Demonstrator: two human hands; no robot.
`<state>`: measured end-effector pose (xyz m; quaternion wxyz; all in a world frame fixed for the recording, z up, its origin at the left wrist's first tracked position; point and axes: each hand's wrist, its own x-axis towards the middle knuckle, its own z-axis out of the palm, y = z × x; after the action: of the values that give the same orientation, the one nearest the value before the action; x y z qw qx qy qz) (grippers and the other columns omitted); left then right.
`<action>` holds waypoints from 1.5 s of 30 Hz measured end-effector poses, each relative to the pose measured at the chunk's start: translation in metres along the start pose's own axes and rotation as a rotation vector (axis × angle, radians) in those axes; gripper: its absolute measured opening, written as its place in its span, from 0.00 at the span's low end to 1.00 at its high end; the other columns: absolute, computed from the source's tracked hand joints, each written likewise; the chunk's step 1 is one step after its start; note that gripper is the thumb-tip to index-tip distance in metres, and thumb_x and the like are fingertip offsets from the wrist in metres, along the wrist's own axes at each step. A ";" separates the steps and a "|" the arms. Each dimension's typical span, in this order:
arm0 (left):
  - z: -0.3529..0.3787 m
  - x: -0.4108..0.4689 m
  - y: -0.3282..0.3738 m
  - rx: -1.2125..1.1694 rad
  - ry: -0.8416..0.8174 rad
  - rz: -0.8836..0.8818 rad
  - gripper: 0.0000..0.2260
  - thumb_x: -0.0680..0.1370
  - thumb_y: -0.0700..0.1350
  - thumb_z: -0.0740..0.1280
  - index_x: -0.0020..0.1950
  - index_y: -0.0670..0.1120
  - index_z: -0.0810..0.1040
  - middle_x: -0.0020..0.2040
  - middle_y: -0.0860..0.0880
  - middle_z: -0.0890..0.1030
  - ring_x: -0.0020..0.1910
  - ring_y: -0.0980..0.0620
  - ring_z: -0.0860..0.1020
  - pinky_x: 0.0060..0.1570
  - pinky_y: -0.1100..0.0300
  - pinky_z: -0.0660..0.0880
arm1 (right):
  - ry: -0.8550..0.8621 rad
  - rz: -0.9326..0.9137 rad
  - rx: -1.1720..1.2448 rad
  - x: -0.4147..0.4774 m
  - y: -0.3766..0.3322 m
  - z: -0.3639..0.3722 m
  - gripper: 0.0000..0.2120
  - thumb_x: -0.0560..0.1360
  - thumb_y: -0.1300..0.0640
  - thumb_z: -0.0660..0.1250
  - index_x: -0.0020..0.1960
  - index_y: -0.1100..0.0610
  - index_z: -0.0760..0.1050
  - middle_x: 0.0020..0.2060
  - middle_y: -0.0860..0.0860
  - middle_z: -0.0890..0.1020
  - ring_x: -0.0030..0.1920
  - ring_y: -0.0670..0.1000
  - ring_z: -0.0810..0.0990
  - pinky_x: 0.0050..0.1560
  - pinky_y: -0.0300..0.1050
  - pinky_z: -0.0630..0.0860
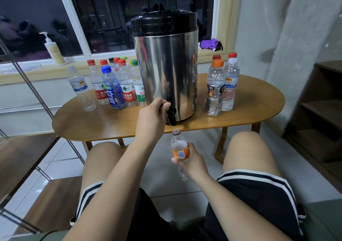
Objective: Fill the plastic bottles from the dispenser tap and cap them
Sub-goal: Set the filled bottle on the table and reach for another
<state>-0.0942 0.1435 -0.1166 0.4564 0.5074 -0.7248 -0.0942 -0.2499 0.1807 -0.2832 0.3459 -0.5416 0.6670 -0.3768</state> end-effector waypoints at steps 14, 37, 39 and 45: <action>0.000 -0.003 -0.001 0.016 -0.011 0.028 0.08 0.88 0.52 0.65 0.51 0.53 0.76 0.40 0.54 0.80 0.39 0.57 0.78 0.35 0.59 0.71 | -0.012 0.009 0.009 0.001 0.000 0.001 0.29 0.76 0.42 0.78 0.71 0.43 0.69 0.56 0.42 0.82 0.56 0.49 0.82 0.52 0.43 0.77; 0.000 -0.019 -0.009 -0.020 0.001 0.112 0.11 0.88 0.50 0.66 0.47 0.58 0.70 0.34 0.60 0.77 0.35 0.56 0.76 0.36 0.54 0.73 | -0.021 0.017 0.015 0.005 0.002 0.004 0.31 0.76 0.42 0.79 0.73 0.44 0.69 0.58 0.43 0.82 0.57 0.49 0.81 0.51 0.42 0.74; -0.001 -0.020 -0.009 -0.023 0.001 0.119 0.10 0.88 0.50 0.67 0.48 0.57 0.71 0.34 0.60 0.77 0.35 0.58 0.76 0.35 0.56 0.72 | -0.018 0.019 0.015 0.006 0.003 0.006 0.31 0.76 0.42 0.79 0.73 0.44 0.69 0.58 0.43 0.82 0.57 0.49 0.81 0.51 0.42 0.74; -0.001 -0.018 -0.011 -0.032 0.003 0.129 0.10 0.88 0.50 0.67 0.48 0.57 0.72 0.33 0.54 0.78 0.35 0.52 0.77 0.36 0.51 0.75 | -0.016 0.024 0.024 0.007 0.005 0.007 0.30 0.76 0.43 0.79 0.72 0.44 0.69 0.56 0.42 0.81 0.56 0.49 0.81 0.52 0.43 0.75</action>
<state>-0.0852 0.1535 -0.1332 0.4706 0.4524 -0.7538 -0.0756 -0.2474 0.1741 -0.2913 0.3621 -0.5324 0.6662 -0.3764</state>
